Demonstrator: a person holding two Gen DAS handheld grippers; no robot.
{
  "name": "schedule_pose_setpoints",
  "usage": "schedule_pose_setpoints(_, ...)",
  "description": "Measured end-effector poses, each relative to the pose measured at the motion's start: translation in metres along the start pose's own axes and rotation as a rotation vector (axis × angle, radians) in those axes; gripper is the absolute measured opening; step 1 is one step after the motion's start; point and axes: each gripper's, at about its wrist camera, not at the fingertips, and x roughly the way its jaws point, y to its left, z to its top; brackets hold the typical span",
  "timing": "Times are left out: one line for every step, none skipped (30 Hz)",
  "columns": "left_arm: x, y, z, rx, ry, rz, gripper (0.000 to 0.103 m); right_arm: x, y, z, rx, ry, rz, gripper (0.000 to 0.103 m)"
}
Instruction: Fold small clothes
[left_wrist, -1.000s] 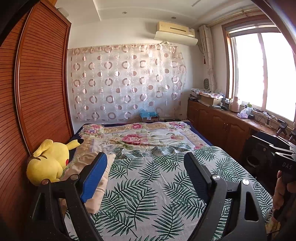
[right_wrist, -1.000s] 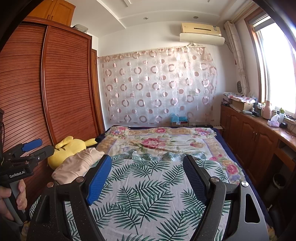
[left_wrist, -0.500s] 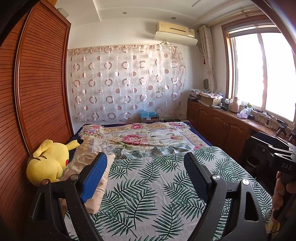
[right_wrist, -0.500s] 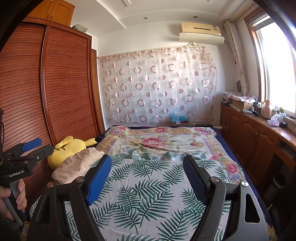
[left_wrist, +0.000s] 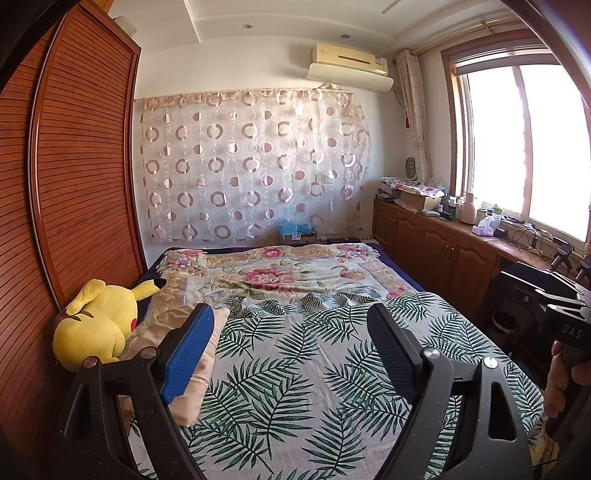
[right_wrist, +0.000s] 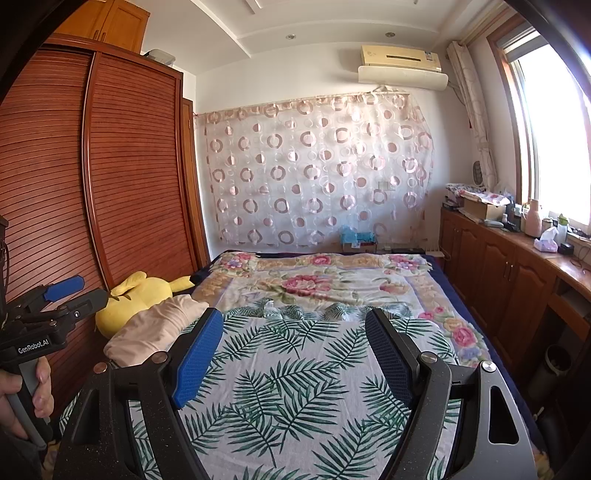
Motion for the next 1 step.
schedule_pose_setpoints(0.0000,-0.0007,-0.0001,-0.001,0.000,-0.001,0.085,-0.0002,0.0001,-0.0003,0.000,-0.001,0.001,0.081)
